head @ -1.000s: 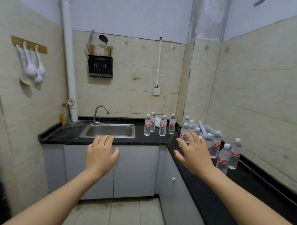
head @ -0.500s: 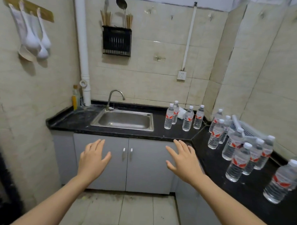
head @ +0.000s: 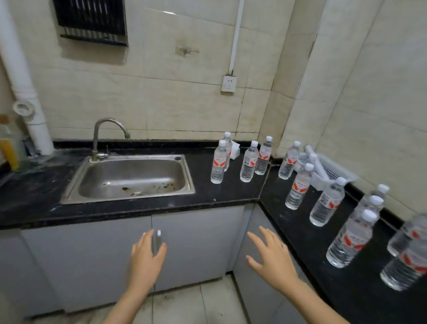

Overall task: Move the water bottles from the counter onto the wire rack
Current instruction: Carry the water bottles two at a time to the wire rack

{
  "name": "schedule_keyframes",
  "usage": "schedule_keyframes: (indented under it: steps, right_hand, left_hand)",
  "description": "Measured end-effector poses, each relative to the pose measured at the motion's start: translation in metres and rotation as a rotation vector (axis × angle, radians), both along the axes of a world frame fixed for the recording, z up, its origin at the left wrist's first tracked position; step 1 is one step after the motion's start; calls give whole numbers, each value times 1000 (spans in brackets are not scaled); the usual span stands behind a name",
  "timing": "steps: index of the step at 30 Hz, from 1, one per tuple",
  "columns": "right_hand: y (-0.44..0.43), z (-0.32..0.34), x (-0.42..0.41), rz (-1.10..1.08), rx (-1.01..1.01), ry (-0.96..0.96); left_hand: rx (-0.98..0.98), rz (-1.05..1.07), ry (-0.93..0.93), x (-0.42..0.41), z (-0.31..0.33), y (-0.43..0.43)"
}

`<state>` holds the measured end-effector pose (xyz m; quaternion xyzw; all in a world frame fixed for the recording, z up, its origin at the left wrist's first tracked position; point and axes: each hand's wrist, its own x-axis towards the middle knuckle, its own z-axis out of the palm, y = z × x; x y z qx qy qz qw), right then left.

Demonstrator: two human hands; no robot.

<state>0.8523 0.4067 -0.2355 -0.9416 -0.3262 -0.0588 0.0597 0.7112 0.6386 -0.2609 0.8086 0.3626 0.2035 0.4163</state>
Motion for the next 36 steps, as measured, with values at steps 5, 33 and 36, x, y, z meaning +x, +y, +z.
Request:
schedule_keyframes:
  steps: [5, 33, 36]
  right_hand:
    - [-7, -8, 53, -90, 158, 157]
    - [132, -84, 384, -314, 481, 661]
    - [150, -78, 420, -381, 524, 637]
  left_hand:
    - [-132, -65, 12, 69, -27, -10]
    - [-174, -144, 69, 407, -63, 99]
    - [-242, -195, 43, 451, -63, 122]
